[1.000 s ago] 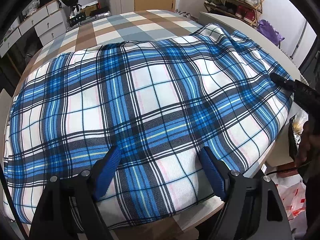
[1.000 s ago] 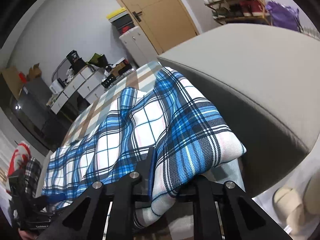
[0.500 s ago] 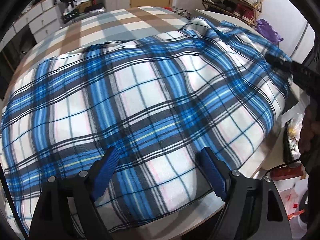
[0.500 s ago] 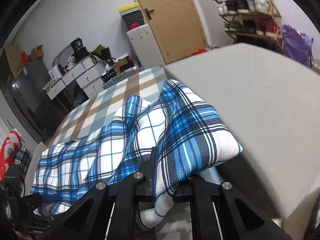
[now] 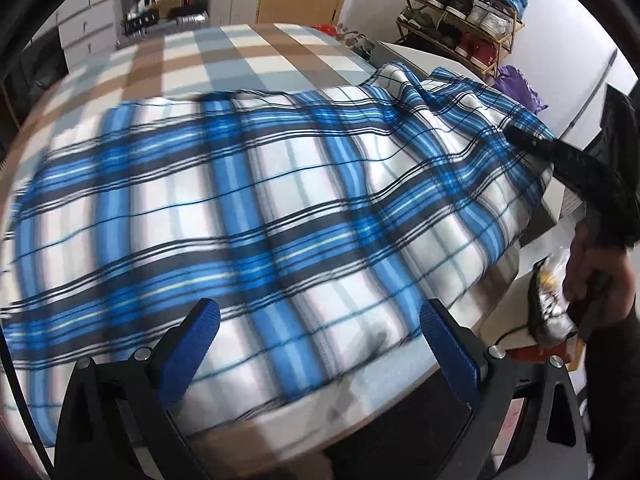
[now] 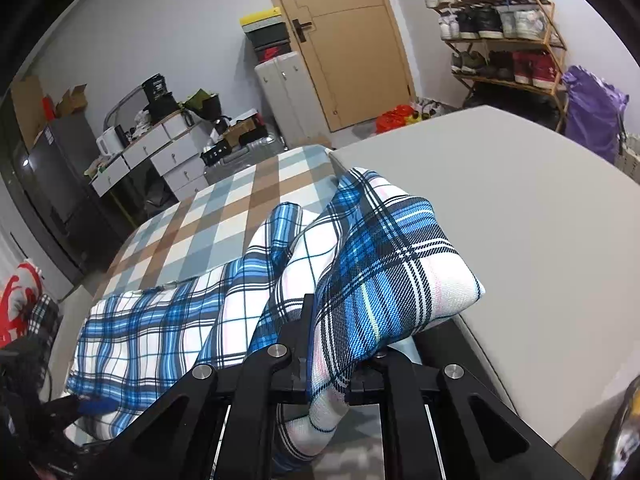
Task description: Fold large clothes
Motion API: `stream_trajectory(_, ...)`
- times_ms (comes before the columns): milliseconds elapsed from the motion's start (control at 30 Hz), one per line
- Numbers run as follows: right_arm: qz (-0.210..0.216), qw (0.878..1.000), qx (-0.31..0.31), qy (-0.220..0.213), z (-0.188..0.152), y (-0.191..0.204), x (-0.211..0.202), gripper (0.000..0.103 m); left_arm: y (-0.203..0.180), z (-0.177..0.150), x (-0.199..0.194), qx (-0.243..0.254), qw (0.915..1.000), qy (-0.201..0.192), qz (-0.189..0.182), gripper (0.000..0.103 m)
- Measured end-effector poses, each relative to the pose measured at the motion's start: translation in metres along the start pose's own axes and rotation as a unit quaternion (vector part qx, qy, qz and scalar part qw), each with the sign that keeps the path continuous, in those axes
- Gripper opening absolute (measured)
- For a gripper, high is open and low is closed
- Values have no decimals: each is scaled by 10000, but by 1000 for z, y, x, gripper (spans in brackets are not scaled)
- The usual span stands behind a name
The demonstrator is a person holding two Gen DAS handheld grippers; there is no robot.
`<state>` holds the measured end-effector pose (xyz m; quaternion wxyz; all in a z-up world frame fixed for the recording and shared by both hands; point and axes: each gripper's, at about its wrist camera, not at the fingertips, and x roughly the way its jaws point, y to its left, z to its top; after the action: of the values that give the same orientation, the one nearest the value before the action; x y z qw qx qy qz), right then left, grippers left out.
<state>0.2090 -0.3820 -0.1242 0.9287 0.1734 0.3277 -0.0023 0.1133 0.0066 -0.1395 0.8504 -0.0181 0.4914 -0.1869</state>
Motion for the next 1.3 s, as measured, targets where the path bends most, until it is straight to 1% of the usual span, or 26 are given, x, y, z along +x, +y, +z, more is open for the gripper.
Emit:
stream_trajectory(67,9,9998,165,55,3,-6,2,9,9,-6,-15,-6,9997,-165,163,97)
stream_trajectory(133,46,9994,326,116,8,-11,5,9,23,-8,-24,-129,9993,-243,257,97)
stream_trajectory(167,-19,9994,344,65,10,-13,4,9,27,-9,-25,-185,9992,-238,256,97)
stream_trajectory(200,-90,9994,324,4,12,-13,3,8,34,-10,-25,-266,9992,-147,252,97)
stream_trajectory(233,-151,9996,257,-18,14,-13,2,8,40,-8,-20,-318,9991,-100,262,97)
stream_trajectory(300,-415,9991,46,-108,20,-10,0,8,45,-8,-13,-417,9988,-22,264,97)
stream_trajectory(400,-692,9974,-112,-149,31,-11,-1,8,44,-9,-2,-383,9989,83,258,97)
stream_trajectory(500,-756,9968,-223,-147,39,-10,-3,8,39,-11,6,-341,9991,184,170,97)
stream_trajectory(567,-829,9957,-385,-118,39,-3,-4,8,35,-12,20,-274,9990,334,113,97)
stream_trajectory(633,-822,9947,-588,-196,38,8,-8,8,31,-12,22,-122,9995,236,170,97)
stream_trajectory(700,-777,9938,-748,-279,39,21,-14,8,32,-10,22,-105,9996,254,118,97)
stream_trajectory(767,-662,9918,-991,-454,43,43,-25,8,38,-9,20,-227,9993,283,-59,97)
stream_trajectory(833,-562,9890,-1222,-618,46,63,-34,8,49,-10,13,-460,9982,282,-277,97)
stream_trajectory(933,-289,9836,-1591,-805,45,104,-49,8,66,-16,-5,-745,9964,79,-407,97)
stream_trajectory(1000,-127,9773,-1909,-914,40,137,-56,8,73,-23,-14,-755,9959,70,-502,97)
stream_trajectory(1067,47,9685,-2286,-988,31,175,-61,8,81,-30,-23,-812,9951,-40,-560,97)
stream_trajectory(1100,107,9653,-2405,-1009,27,188,-62,8,88,-35,-30,-878,9942,-98,-613,97)
stream_trajectory(1167,242,9540,-2809,-1018,11,227,-61,8,101,-44,-40,-1021,9925,-179,-650,97)
stream_trajectory(1200,287,9495,-2949,-1029,5,240,-60,8,104,-47,-44,-1066,9917,-210,-686,97)
stream_trajectory(1267,409,9352,-3384,-959,-19,277,-51,8,115,-56,-54,-1176,9896,-275,-779,97)
stream_trajectory(1300,494,9314,-3484,-931,-31,289,-47,8,120,-58,-59,-1195,9892,-314,-793,97)
